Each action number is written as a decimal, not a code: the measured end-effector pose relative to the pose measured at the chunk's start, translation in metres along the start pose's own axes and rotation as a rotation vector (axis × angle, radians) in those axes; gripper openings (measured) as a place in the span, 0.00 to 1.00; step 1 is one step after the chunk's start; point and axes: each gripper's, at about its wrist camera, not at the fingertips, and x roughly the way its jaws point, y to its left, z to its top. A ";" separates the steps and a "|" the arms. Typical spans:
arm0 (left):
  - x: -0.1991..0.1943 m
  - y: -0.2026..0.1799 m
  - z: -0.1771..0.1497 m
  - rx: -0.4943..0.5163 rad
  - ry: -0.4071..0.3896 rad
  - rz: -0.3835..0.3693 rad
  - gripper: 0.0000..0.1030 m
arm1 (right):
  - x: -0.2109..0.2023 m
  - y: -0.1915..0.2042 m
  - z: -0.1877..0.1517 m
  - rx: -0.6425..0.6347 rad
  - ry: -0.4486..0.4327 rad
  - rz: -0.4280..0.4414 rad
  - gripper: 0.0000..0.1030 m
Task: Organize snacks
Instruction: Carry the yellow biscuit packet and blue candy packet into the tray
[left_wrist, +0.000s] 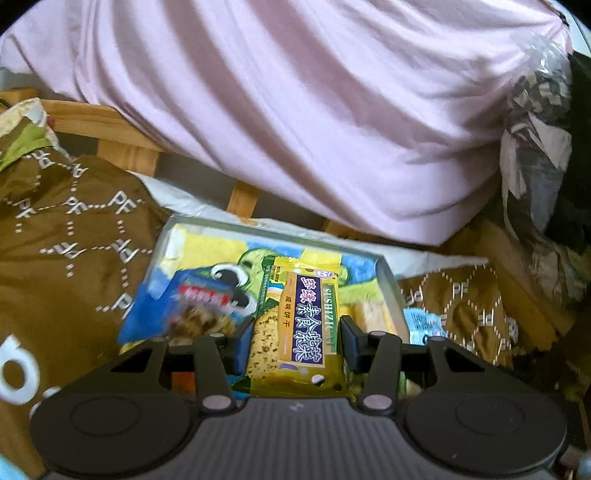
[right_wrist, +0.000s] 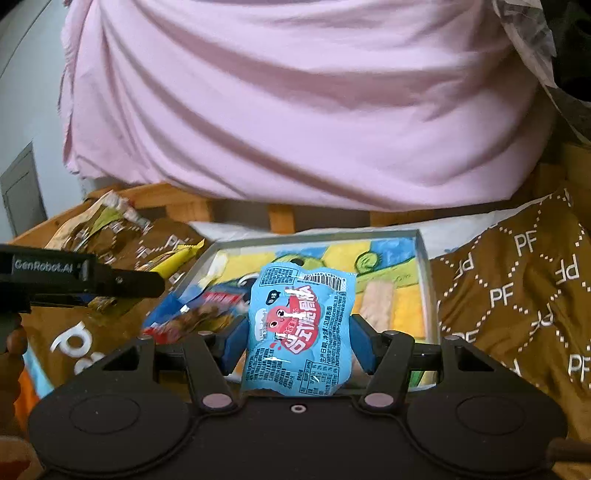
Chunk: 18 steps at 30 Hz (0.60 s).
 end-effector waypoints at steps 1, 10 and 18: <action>0.005 0.000 0.003 -0.006 -0.003 -0.005 0.50 | 0.002 -0.002 0.001 0.001 -0.011 -0.005 0.59; 0.048 -0.008 0.019 0.027 -0.025 0.041 0.50 | 0.031 -0.018 0.004 -0.016 -0.071 -0.059 0.59; 0.080 0.010 0.016 0.006 0.018 0.114 0.50 | 0.068 -0.011 0.005 -0.049 -0.050 -0.025 0.59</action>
